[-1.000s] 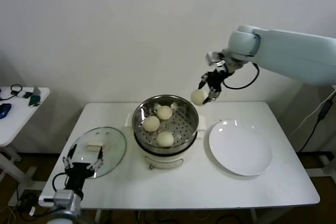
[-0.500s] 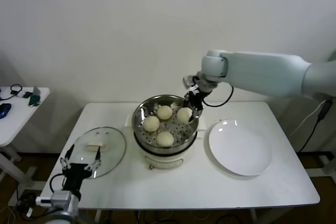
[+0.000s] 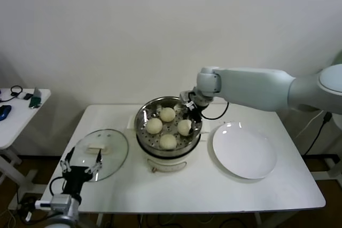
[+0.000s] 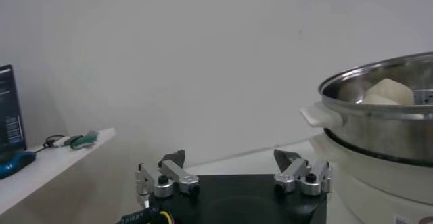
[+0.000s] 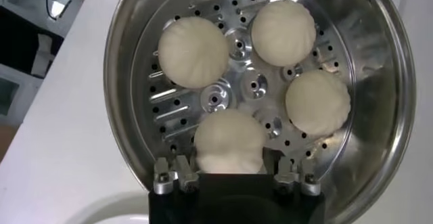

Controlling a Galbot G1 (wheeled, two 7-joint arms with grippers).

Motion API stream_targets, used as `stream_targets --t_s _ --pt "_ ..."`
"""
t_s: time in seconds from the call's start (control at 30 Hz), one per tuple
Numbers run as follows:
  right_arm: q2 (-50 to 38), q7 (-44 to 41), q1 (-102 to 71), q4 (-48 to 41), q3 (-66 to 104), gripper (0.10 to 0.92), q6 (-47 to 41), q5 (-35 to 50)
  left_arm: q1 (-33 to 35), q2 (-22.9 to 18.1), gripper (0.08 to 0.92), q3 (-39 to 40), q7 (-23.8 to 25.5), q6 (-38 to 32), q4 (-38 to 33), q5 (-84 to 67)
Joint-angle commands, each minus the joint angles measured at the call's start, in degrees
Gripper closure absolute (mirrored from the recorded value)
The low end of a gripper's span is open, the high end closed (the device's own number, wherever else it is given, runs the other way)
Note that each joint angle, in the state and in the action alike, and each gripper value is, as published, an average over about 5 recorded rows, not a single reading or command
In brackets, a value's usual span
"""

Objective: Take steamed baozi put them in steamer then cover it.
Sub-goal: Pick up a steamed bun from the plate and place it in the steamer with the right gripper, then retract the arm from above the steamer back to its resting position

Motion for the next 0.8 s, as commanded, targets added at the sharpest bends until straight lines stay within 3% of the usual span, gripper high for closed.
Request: stream_targets --t_s 0.03,0.13,0.3,0.43,0.53,0.6,0.8 --pt "-0.2 -0.7 -0.3 -0.4 1.8 0.294 0.3 0.1 0.0 0.1 0.177 -0.2 0.0 0.0 -0.1 0.0" --pt "-2.1 -2.9 1.6 -0.3 4.0 0.220 0.8 3.2 -0.1 0.2 0.177 -0.2 0.1 0.1 -0.2 0.1" --pt "-8.3 -3.0 4.3 0.4 11.7 0.203 0.1 15.9 -0.4 0.3 0.177 -0.2 0.3 0.9 -0.9 -0.2" --pt "-14.3 9.9 -0.2 3.4 23.3 0.202 -1.7 23.8 -0.8 0.4 0.177 0.0 0.3 1.0 -1.3 -0.4" --pt "-17.8 26.6 -9.7 6.0 36.6 0.202 -1.5 20.9 -1.0 0.6 0.177 0.2 0.1 0.7 -1.3 -0.1" --pt "-20.3 33.4 -15.7 7.1 44.5 0.203 -0.5 17.0 -1.1 0.8 0.177 0.3 0.1 0.5 -0.9 0.0" --pt "-30.7 42.3 -36.8 12.9 63.3 0.203 4.7 11.1 -1.6 1.4 0.177 0.9 -0.4 -0.5 0.1 -0.5"
